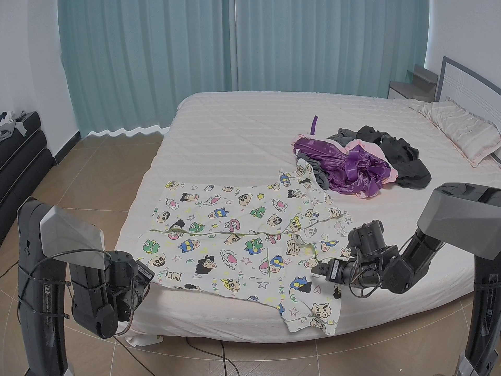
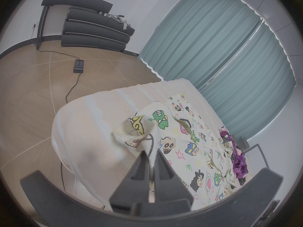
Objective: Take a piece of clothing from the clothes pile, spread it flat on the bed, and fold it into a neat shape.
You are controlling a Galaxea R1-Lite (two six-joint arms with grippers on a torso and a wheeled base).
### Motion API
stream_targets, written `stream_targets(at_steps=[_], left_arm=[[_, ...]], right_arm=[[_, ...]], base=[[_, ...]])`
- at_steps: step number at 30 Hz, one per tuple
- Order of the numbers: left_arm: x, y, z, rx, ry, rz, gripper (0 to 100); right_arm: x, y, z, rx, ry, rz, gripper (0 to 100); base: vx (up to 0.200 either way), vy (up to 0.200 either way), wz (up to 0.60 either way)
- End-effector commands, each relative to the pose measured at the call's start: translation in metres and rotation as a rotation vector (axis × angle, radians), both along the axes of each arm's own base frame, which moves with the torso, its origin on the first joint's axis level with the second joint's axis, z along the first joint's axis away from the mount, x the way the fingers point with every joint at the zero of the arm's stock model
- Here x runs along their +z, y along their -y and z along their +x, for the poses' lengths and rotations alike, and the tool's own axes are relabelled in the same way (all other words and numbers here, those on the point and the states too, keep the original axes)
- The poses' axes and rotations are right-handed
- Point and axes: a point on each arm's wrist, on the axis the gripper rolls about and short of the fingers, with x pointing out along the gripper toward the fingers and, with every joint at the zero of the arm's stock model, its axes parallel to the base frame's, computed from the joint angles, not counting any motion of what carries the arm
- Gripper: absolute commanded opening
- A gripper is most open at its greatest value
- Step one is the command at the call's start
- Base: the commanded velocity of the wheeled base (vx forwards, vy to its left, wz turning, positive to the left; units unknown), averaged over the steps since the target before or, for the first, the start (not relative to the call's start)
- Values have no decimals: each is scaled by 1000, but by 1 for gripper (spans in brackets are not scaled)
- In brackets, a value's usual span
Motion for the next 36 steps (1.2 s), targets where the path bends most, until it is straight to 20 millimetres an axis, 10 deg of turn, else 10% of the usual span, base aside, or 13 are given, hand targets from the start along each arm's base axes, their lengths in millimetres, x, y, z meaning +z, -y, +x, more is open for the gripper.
stream_targets(at_steps=[1, 15, 16, 36], left_arm=[[0, 1, -2, -4, -3, -2, 0], [1, 0, -4, -1, -6, -2, 0], [1, 0, -4, -1, -6, -2, 0], [0, 0, 0, 1, 3, -1, 0]], right_arm=[[-2, -7, 22, 12, -6, -5, 100], [-24, -32, 44, 50, -42, -38, 100], [-24, -30, 45, 44, -41, -37, 0], [-1, 5, 102, -142, 179, 17, 0]], base=[[0, 0, 0], [0, 0, 0], [0, 0, 0], [0, 0, 0]])
